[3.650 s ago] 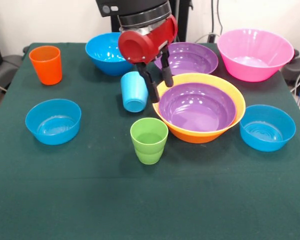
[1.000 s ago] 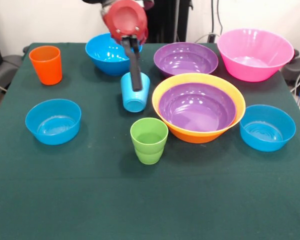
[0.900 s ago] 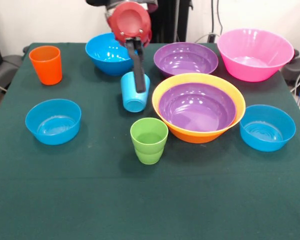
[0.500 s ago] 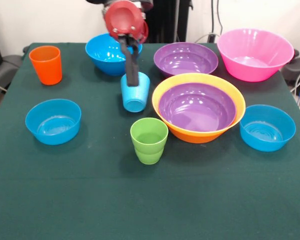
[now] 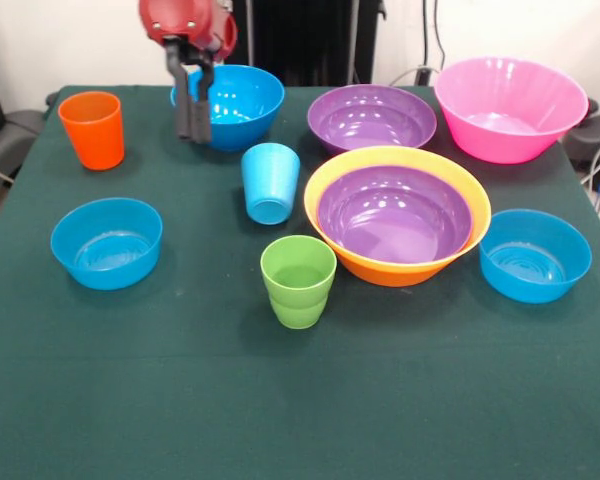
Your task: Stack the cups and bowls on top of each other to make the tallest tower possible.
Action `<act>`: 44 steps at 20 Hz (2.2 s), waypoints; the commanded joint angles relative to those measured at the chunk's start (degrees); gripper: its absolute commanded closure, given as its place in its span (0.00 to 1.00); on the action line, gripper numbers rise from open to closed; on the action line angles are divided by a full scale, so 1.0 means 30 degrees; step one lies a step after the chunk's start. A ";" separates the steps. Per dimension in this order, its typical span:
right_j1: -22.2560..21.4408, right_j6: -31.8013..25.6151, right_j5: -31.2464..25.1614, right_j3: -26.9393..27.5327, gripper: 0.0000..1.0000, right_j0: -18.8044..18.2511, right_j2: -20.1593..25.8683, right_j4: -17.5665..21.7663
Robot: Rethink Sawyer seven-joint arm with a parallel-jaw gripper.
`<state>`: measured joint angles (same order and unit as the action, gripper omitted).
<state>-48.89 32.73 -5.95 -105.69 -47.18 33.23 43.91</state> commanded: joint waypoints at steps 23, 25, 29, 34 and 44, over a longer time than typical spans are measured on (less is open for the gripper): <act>0.2440 0.3689 0.9148 -0.2775 0.00 0.5834 -1.1683 0.0416; 0.2920 0.3652 1.0062 -0.2797 0.00 0.6638 -1.2683 -0.0224; 0.4131 0.3429 1.2240 -0.3081 0.00 0.7864 -1.4356 -0.1389; 0.5545 0.3340 1.4580 -0.3480 0.00 0.8821 -1.5734 -0.2620; 0.5998 0.3978 1.5293 -0.3959 0.00 1.1293 -1.6808 -0.4843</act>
<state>-33.11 32.74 41.47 -114.02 -19.57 -17.16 35.56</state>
